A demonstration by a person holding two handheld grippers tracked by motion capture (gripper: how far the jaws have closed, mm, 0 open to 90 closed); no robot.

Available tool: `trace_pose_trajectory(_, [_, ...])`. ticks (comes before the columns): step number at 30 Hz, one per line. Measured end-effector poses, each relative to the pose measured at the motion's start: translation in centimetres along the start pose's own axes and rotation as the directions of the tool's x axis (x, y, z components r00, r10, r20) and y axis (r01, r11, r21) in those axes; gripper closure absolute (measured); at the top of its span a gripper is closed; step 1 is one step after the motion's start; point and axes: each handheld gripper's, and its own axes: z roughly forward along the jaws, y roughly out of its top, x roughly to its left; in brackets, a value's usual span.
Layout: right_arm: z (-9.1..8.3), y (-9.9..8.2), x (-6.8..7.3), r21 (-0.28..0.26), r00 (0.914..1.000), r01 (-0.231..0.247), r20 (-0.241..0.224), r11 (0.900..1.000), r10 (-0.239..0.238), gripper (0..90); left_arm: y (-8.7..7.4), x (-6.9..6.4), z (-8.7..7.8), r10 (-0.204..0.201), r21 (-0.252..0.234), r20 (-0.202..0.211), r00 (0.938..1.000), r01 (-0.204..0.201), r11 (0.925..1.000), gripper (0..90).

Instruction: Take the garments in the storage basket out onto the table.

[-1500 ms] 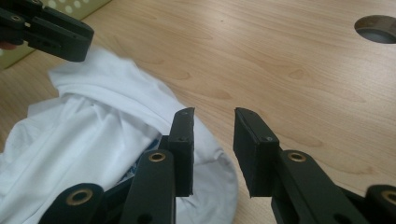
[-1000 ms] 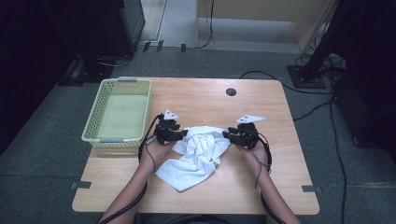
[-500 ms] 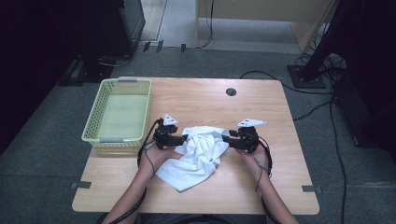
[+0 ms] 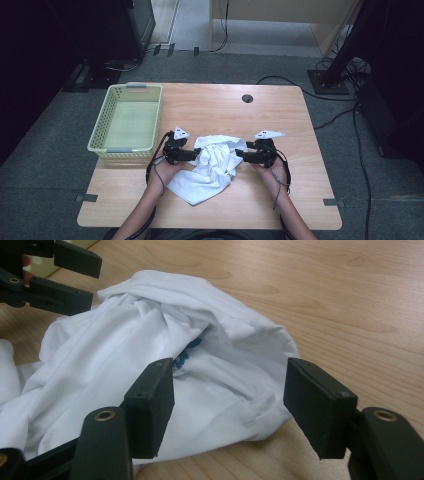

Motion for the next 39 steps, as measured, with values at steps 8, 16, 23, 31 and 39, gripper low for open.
trace_pose_trajectory(8, [0.6,-0.3,1.2,0.009,0.9998,0.021,0.002,0.9997,-0.021,27.5,-0.2,-0.2,-0.3,0.016,-0.003,-0.009,0.9998,-0.016,0.9999,24.2])
trace_pose_trajectory(16, [0.9,-0.5,1.6,0.016,0.9998,0.010,-0.019,0.9998,-0.009,26.1,-0.6,0.0,-0.1,0.008,0.011,-0.023,0.9997,-0.008,0.9999,22.3])
trace_pose_trajectory(23, [1.5,-1.0,1.3,0.050,0.9996,-0.007,-0.025,0.9987,0.008,26.1,-1.1,-0.2,0.5,0.047,0.043,-0.055,0.9974,-0.045,0.9981,22.3])
trace_pose_trajectory(31, [1.5,-1.2,0.5,0.055,0.9987,-0.037,-0.033,0.9978,0.038,26.2,-1.1,0.1,0.6,0.052,0.043,-0.073,0.9960,-0.049,0.9978,22.1])
trace_pose_trajectory(39, [1.1,-1.3,-0.3,0.051,0.9991,-0.034,-0.023,0.9981,0.036,26.4,-1.0,0.4,0.4,0.060,0.047,-0.116,0.9915,-0.055,0.9974,22.1])
